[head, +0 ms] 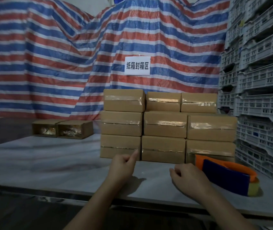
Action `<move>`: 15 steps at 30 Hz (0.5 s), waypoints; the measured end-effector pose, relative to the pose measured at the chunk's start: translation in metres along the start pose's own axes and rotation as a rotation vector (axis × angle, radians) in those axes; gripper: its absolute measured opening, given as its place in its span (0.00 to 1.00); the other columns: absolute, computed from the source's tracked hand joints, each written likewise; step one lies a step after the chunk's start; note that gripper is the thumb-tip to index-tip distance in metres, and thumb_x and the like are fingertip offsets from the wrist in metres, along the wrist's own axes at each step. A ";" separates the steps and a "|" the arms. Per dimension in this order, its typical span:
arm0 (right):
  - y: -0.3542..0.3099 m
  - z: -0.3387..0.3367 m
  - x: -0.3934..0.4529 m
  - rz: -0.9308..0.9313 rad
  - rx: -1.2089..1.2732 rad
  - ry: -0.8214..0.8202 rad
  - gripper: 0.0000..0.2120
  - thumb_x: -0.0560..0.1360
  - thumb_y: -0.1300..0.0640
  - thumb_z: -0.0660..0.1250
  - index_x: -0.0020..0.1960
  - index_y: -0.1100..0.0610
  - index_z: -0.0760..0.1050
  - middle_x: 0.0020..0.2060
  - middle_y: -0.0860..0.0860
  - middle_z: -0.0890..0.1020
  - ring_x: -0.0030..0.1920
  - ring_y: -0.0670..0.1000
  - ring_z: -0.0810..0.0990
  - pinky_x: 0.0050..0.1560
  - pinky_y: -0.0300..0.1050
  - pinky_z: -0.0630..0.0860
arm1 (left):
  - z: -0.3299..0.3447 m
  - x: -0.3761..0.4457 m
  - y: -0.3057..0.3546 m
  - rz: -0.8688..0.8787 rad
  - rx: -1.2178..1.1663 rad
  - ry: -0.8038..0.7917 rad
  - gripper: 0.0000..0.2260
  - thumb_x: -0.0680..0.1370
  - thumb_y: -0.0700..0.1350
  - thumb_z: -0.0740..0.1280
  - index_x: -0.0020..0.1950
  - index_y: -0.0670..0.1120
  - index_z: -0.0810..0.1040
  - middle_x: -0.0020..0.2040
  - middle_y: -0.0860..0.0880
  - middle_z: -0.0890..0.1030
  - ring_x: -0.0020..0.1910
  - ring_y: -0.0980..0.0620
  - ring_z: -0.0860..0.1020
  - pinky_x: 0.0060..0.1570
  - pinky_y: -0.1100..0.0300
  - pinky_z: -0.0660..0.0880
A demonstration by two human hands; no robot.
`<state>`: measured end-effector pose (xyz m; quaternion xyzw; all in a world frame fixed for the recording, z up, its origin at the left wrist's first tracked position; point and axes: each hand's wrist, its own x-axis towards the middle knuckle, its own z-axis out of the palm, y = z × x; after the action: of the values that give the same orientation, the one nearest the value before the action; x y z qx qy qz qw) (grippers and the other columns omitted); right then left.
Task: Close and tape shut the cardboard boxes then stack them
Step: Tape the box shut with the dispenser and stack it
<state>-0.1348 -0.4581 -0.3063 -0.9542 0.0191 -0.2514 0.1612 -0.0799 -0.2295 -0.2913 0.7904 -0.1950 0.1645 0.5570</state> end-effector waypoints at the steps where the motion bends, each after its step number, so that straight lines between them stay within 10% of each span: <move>1: 0.000 0.000 0.001 0.003 -0.005 -0.006 0.18 0.82 0.43 0.60 0.36 0.48 0.76 0.30 0.48 0.79 0.30 0.45 0.78 0.30 0.39 0.72 | 0.000 0.001 0.000 -0.019 -0.026 0.015 0.23 0.80 0.60 0.61 0.29 0.47 0.70 0.24 0.50 0.67 0.23 0.55 0.66 0.26 0.66 0.67; 15: -0.008 -0.010 0.002 0.011 -0.055 -0.072 0.19 0.82 0.43 0.59 0.38 0.50 0.78 0.32 0.49 0.81 0.33 0.45 0.79 0.39 0.45 0.79 | -0.056 0.030 -0.031 -0.124 0.070 0.198 0.22 0.83 0.54 0.58 0.34 0.43 0.74 0.27 0.46 0.71 0.28 0.49 0.72 0.35 0.54 0.72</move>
<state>-0.1382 -0.4533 -0.2948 -0.9665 0.0256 -0.2154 0.1369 -0.0412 -0.1710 -0.2838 0.7997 -0.0840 0.2137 0.5547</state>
